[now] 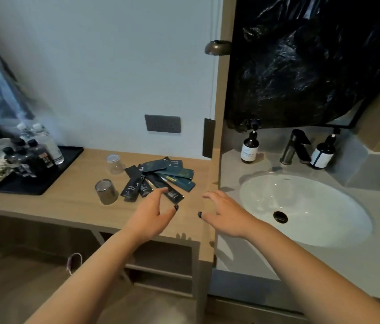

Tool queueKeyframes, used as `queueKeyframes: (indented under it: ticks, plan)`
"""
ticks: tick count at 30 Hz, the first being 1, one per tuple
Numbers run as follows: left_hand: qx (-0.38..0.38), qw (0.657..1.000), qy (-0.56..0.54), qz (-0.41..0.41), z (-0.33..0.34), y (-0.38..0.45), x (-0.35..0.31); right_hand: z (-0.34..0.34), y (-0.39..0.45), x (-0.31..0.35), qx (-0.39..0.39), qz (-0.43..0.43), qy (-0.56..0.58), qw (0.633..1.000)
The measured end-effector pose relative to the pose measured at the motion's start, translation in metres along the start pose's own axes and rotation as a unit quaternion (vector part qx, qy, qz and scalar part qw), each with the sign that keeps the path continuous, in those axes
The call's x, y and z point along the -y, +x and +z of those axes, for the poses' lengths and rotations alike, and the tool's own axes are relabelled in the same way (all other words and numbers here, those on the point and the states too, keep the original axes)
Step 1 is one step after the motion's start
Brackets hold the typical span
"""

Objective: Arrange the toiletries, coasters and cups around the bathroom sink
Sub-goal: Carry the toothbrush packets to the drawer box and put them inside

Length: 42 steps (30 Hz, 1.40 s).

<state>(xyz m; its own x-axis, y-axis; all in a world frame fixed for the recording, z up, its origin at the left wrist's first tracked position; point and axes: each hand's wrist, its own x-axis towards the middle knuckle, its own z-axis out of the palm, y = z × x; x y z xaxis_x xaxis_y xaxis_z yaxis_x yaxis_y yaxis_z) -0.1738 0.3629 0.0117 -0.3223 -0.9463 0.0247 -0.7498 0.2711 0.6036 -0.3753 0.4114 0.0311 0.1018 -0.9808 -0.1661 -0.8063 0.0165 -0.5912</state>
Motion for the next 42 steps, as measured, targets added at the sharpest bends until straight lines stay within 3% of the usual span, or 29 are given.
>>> queueKeyframes:
  ticks: [9, 21, 42]
  plan:
    - [0.001, 0.999, -0.024, -0.028, -0.018, 0.029, 0.06, 0.028, 0.054, 0.035, -0.008, 0.017, 0.01, 1.0]
    - [0.004, 0.984, -0.125, -0.128, -0.007, 0.126, 0.105, 0.046, 0.187, 0.012, -0.016, 0.077, 0.1, 0.992]
    - [0.05, 0.964, -0.133, -0.225, 0.003, 0.257, 0.238, 0.091, 0.318, 0.026, 0.028, 0.197, 0.126, 0.972]
